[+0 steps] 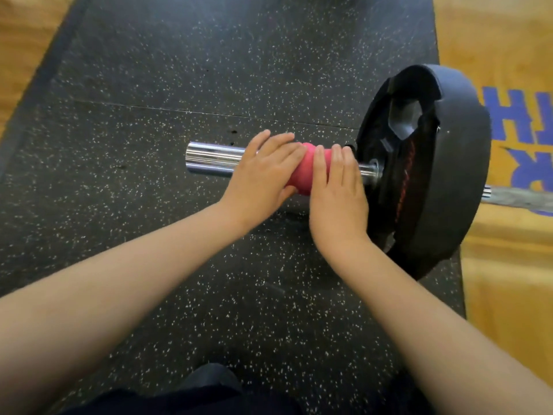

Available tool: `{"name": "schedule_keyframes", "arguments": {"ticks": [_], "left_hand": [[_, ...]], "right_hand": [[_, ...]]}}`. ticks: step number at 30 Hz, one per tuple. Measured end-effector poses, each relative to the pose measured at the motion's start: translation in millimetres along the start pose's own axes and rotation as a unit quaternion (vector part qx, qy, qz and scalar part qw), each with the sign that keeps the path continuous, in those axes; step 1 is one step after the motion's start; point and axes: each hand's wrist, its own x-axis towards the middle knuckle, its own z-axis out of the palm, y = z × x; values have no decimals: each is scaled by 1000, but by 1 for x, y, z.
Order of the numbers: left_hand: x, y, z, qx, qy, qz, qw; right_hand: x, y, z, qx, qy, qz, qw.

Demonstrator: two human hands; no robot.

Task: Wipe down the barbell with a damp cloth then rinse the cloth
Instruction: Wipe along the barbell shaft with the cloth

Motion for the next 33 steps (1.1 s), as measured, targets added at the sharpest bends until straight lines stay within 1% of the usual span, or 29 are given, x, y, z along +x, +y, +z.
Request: {"name": "schedule_keyframes", "arguments": {"ticks": [3,6,10,13,18,21,25,28,33], "left_hand": [[8,12,6,9,9,12,1000],[5,6,9,20,18,16,1000],[-5,-11,4,37,18,16,999],[-20,-33,-3,26,3,-10,1000],[-57,-71,-13,34,16,-91,995],[-65,-87,-16,51,23,-114,992],[-58,-86,-18,47,16,-104,993],[-49,-76,-17,51,16,-79,995],[-23,-44,-5,29,9,-19,999]], "right_hand": [[1,9,2,7,34,18,999],[6,1,11,6,43,26,999],[15,-22,24,-41,77,40,995],[24,-46,29,-53,120,17,991],[38,-103,35,-25,129,-37,991],[46,-123,37,-5,141,-52,989],[46,-110,38,-6,168,-76,983],[43,-92,37,32,194,-70,978],[28,-48,32,48,174,-28,983]]}}
